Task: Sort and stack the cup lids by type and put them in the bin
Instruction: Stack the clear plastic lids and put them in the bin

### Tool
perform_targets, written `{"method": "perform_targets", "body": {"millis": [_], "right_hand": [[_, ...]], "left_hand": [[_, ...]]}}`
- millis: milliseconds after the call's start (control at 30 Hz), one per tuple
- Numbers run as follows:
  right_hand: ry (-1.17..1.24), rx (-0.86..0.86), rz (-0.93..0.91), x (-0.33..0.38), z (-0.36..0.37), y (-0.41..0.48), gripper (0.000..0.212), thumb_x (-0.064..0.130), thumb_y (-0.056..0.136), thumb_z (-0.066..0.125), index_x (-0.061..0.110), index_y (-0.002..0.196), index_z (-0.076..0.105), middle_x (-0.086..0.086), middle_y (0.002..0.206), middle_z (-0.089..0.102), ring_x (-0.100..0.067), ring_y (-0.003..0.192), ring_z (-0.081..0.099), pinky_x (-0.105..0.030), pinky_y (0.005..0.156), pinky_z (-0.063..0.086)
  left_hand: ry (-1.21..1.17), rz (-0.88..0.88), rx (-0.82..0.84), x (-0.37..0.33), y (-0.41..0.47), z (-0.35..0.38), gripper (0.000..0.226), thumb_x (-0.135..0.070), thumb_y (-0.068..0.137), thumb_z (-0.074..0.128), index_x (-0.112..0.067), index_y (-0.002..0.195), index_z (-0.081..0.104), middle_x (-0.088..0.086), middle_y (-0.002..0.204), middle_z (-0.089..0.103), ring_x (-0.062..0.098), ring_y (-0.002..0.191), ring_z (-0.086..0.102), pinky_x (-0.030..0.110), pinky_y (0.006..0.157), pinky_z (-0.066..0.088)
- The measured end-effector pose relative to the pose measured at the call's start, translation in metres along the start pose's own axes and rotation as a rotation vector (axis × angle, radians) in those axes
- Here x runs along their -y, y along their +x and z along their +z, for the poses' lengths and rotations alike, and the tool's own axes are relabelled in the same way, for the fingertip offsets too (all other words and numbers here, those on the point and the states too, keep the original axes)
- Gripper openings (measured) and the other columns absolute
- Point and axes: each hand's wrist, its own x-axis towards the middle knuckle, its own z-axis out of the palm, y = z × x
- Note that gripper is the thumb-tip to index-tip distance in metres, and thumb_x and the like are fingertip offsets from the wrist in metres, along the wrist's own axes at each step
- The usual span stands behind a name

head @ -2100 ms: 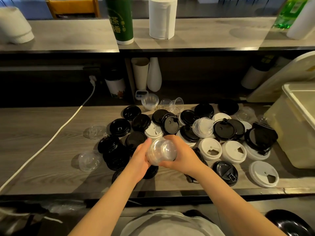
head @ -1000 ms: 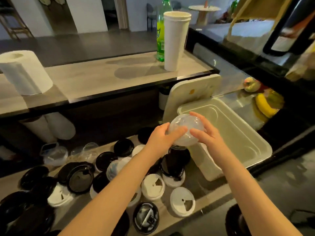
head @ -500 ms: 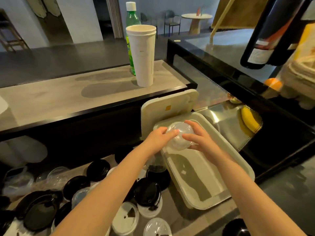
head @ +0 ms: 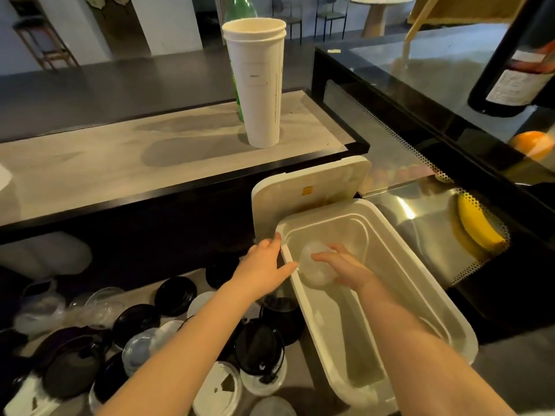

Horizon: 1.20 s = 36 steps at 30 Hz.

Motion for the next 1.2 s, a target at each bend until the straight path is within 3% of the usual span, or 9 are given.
{"method": "perform_targets", "body": {"millis": [133, 200, 300, 433, 533, 633, 767, 1000, 1200], "right_hand": [[0.121, 0.061, 0.045, -0.005, 0.006, 0.0, 0.035, 0.016, 0.087, 0.063, 0.012, 0.119, 0.047, -0.001, 0.094, 0.055, -0.011, 0.076, 0.055, -0.012, 0.046, 0.046], [0.151, 0.085, 0.047, -0.009, 0.008, 0.003, 0.038, 0.009, 0.089, 0.059, 0.007, 0.125, 0.047, -0.004, 0.1, 0.059, -0.012, 0.078, 0.056, -0.008, 0.037, 0.041], [0.154, 0.097, 0.06, -0.012, 0.008, 0.004, 0.057, 0.013, 0.09, 0.059, 0.012, 0.142, 0.036, -0.003, 0.125, 0.054, -0.012, 0.088, 0.053, -0.008, 0.041, 0.042], [0.145, 0.11, 0.076, -0.02, 0.005, 0.006, 0.043, 0.017, 0.092, 0.057, 0.013, 0.133, 0.048, 0.002, 0.096, 0.06, -0.007, 0.077, 0.055, -0.009, 0.047, 0.043], [0.154, 0.072, 0.092, -0.02, 0.007, 0.006, 0.061, 0.022, 0.091, 0.059, 0.019, 0.145, 0.032, -0.005, 0.132, 0.051, -0.013, 0.092, 0.052, -0.017, 0.063, 0.041], [0.138, 0.058, 0.07, -0.016, 0.006, 0.005, 0.063, 0.02, 0.092, 0.058, 0.017, 0.146, 0.027, -0.01, 0.141, 0.043, -0.014, 0.085, 0.049, -0.012, 0.048, 0.039], [-0.07, 0.011, -0.016, -0.015, 0.006, 0.005, 0.059, 0.029, 0.091, 0.058, 0.015, 0.142, 0.032, -0.007, 0.133, 0.046, -0.017, 0.095, 0.046, -0.016, 0.056, 0.036], [-0.476, -0.116, -0.191, -0.013, -0.001, 0.003, 0.063, 0.041, 0.086, 0.06, 0.02, 0.14, 0.036, -0.007, 0.143, 0.04, -0.026, 0.126, 0.045, -0.036, 0.1, 0.041], [-0.686, -0.192, -0.458, 0.016, 0.01, -0.032, 0.043, 0.031, 0.089, 0.057, 0.016, 0.129, 0.051, -0.003, 0.134, 0.05, -0.021, 0.113, 0.051, -0.03, 0.091, 0.041]], "left_hand": [[0.106, 0.005, -0.015, 0.0, 0.0, -0.003, 0.08, -0.056, 0.09, 0.043, -0.021, 0.151, 0.005, 0.004, 0.152, 0.026, 0.024, 0.138, 0.026, 0.043, 0.11, 0.033], [0.145, 0.008, -0.024, 0.0, 0.001, -0.004, 0.08, -0.058, 0.089, 0.043, -0.022, 0.151, 0.007, 0.003, 0.151, 0.028, 0.024, 0.136, 0.028, 0.043, 0.108, 0.035], [0.171, 0.012, -0.024, -0.001, 0.001, -0.005, 0.08, -0.059, 0.089, 0.042, -0.022, 0.151, 0.007, 0.003, 0.149, 0.031, 0.023, 0.135, 0.031, 0.043, 0.107, 0.036], [0.197, 0.018, -0.027, -0.002, 0.001, -0.006, 0.079, -0.058, 0.09, 0.042, -0.021, 0.151, 0.007, 0.004, 0.148, 0.034, 0.023, 0.133, 0.033, 0.043, 0.105, 0.038], [0.209, 0.02, -0.029, -0.003, 0.0, -0.006, 0.079, -0.058, 0.09, 0.041, -0.021, 0.151, 0.007, 0.004, 0.147, 0.035, 0.024, 0.133, 0.034, 0.044, 0.104, 0.039], [0.219, 0.017, -0.026, -0.004, -0.001, -0.006, 0.078, -0.058, 0.09, 0.039, -0.021, 0.151, 0.007, 0.005, 0.147, 0.035, 0.024, 0.133, 0.034, 0.044, 0.104, 0.038], [0.251, 0.014, -0.028, -0.005, -0.004, -0.005, 0.078, -0.058, 0.091, 0.038, -0.02, 0.151, 0.006, 0.006, 0.147, 0.035, 0.026, 0.133, 0.034, 0.044, 0.105, 0.037], [0.407, 0.071, -0.072, 0.004, -0.01, -0.025, 0.069, -0.056, 0.092, 0.039, -0.017, 0.146, 0.023, 0.007, 0.139, 0.044, 0.026, 0.126, 0.042, 0.042, 0.098, 0.041], [0.464, 0.013, -0.135, 0.034, -0.036, -0.046, 0.058, -0.049, 0.092, 0.045, -0.016, 0.139, 0.038, 0.006, 0.139, 0.045, 0.025, 0.126, 0.043, 0.042, 0.099, 0.043]]}}
